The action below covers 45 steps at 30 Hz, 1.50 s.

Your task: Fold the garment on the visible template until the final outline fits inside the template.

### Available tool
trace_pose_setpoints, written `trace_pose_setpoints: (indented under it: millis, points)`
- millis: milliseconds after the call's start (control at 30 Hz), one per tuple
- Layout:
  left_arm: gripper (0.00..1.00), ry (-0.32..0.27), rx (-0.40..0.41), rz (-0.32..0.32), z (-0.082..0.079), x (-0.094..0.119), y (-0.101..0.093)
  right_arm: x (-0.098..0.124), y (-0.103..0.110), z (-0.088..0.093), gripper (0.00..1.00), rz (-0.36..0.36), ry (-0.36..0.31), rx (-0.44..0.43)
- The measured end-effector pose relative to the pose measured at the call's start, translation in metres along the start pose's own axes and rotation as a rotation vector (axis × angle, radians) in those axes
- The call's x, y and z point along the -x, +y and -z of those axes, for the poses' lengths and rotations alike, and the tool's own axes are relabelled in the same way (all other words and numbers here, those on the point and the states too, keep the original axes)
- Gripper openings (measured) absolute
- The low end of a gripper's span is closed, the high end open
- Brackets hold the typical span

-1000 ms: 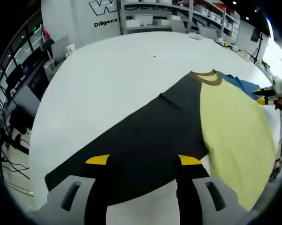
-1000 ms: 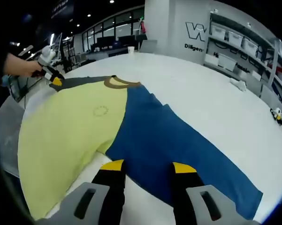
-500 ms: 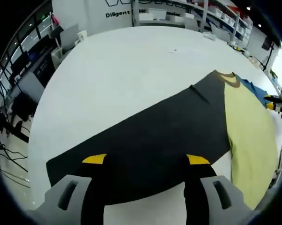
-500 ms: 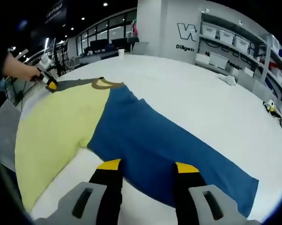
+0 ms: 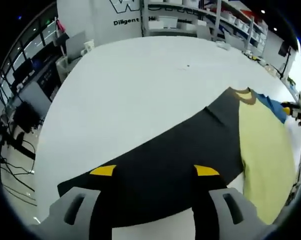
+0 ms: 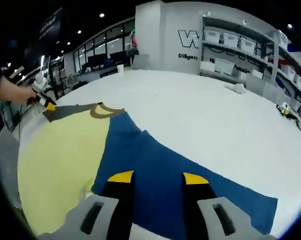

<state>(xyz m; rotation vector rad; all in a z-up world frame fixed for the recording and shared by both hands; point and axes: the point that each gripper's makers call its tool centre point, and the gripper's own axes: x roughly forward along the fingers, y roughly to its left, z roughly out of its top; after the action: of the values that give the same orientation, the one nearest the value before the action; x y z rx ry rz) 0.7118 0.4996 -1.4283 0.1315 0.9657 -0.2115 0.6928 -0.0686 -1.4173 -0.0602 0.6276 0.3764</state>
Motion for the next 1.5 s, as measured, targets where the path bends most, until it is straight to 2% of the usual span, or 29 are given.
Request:
trace_pose_setpoints:
  millis: [67, 100, 167, 233, 267, 300, 333, 400, 500, 600, 833, 900, 967, 1000, 1033, 1067, 1100, 1167, 1300, 1400, 1500]
  points:
    - [0.61, 0.012, 0.012, -0.008, 0.004, -0.001, 0.004, -0.011, -0.001, -0.001, 0.31, 0.018, 0.022, 0.022]
    - [0.61, 0.024, 0.022, -0.014, 0.008, -0.001, 0.007, -0.014, -0.005, 0.000, 0.31, 0.039, 0.031, 0.000]
    - [0.60, 0.041, 0.053, -0.025, 0.014, -0.002, 0.014, -0.015, -0.018, 0.009, 0.32, 0.095, 0.070, -0.042]
    - [0.59, 0.068, 0.137, -0.032, 0.025, -0.003, 0.020, -0.012, -0.033, 0.019, 0.32, 0.157, 0.093, -0.078]
    - [0.55, 0.066, 0.147, -0.060, 0.028, 0.000, 0.027, -0.008, -0.038, 0.030, 0.30, 0.177, 0.136, -0.086]
    - [0.51, 0.055, 0.142, -0.071, 0.026, -0.002, 0.034, -0.005, -0.046, 0.020, 0.25, 0.214, 0.060, -0.029]
    - [0.49, 0.043, 0.145, -0.062, 0.025, -0.002, 0.034, 0.010, -0.040, 0.039, 0.26, 0.206, 0.122, -0.041]
    - [0.47, 0.039, 0.170, -0.079, 0.029, 0.002, 0.039, 0.020, -0.050, 0.044, 0.31, 0.255, 0.090, -0.104]
    - [0.46, 0.010, 0.204, -0.096, 0.034, 0.006, 0.041, 0.034, -0.062, 0.056, 0.35, 0.293, 0.070, -0.125]
    - [0.46, -0.004, 0.209, -0.103, 0.033, 0.005, 0.041, 0.042, -0.073, 0.059, 0.36, 0.319, 0.075, -0.146]
    - [0.45, 0.007, 0.247, -0.125, 0.041, 0.013, 0.038, 0.065, -0.077, 0.067, 0.40, 0.404, 0.067, -0.206]
    - [0.45, 0.006, 0.244, -0.123, 0.042, 0.013, 0.038, 0.066, -0.075, 0.065, 0.40, 0.402, 0.074, -0.211]
    - [0.46, 0.019, 0.252, -0.122, 0.044, 0.015, 0.040, 0.070, -0.076, 0.066, 0.38, 0.376, 0.124, -0.212]
    - [0.48, 0.024, 0.265, -0.115, 0.044, 0.015, 0.041, 0.078, -0.085, 0.067, 0.36, 0.398, 0.140, -0.193]
    - [0.53, 0.035, 0.287, -0.116, 0.046, 0.016, 0.042, 0.087, -0.098, 0.062, 0.33, 0.439, 0.096, -0.189]
    - [0.58, 0.013, 0.292, -0.101, 0.043, 0.018, 0.042, 0.093, -0.104, 0.062, 0.30, 0.454, 0.072, -0.212]
    - [0.59, -0.003, 0.286, -0.110, 0.040, 0.021, 0.045, 0.099, -0.110, 0.067, 0.29, 0.459, 0.080, -0.224]
    - [0.58, -0.020, 0.262, -0.116, 0.037, 0.028, 0.048, 0.117, -0.126, 0.083, 0.31, 0.487, 0.123, -0.223]
    - [0.61, -0.052, 0.244, -0.111, 0.032, 0.036, 0.051, 0.147, -0.150, 0.107, 0.31, 0.541, 0.128, -0.272]
    - [0.62, -0.073, 0.238, -0.106, 0.027, 0.038, 0.051, 0.160, -0.158, 0.117, 0.29, 0.551, 0.123, -0.296]
    - [0.63, -0.098, 0.231, -0.090, 0.021, 0.041, 0.043, 0.167, -0.160, 0.121, 0.28, 0.552, 0.106, -0.325]
